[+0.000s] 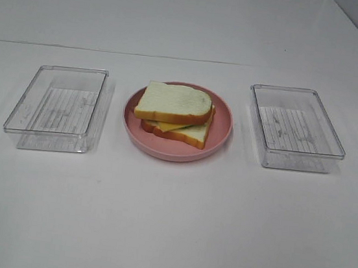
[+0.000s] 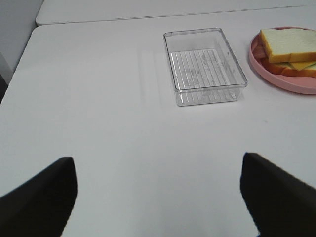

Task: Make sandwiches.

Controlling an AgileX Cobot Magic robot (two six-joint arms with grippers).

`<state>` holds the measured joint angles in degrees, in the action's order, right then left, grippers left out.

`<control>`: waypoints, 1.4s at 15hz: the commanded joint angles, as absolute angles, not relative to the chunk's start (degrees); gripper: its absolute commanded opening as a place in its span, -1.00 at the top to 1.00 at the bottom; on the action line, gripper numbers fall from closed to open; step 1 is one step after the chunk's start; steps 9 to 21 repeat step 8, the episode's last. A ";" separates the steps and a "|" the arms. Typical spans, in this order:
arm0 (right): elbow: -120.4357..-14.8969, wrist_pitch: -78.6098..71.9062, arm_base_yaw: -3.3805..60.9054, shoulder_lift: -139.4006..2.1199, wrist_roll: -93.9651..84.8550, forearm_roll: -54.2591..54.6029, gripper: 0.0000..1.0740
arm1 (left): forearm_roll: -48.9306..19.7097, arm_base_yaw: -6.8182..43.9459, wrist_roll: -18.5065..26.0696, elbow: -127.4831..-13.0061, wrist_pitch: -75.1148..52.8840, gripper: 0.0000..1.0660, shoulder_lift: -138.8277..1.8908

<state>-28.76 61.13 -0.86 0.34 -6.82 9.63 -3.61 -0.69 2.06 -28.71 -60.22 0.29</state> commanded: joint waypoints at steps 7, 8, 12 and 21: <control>-28.65 60.62 -1.03 1.09 -7.10 9.80 -0.43 | -4.93 -0.92 3.55 -28.59 -60.05 -0.59 1.38; -28.65 60.62 -1.03 1.09 -7.10 9.80 -0.43 | -4.93 -0.92 3.55 -28.59 -60.05 -0.59 1.38; -28.65 60.62 -1.03 1.09 -7.10 9.80 -0.43 | -4.93 -0.92 3.55 -28.59 -60.05 -0.59 1.38; -28.65 60.62 -1.03 1.09 -7.10 9.80 -0.43 | -4.93 -0.92 3.55 -28.59 -60.05 -0.59 1.38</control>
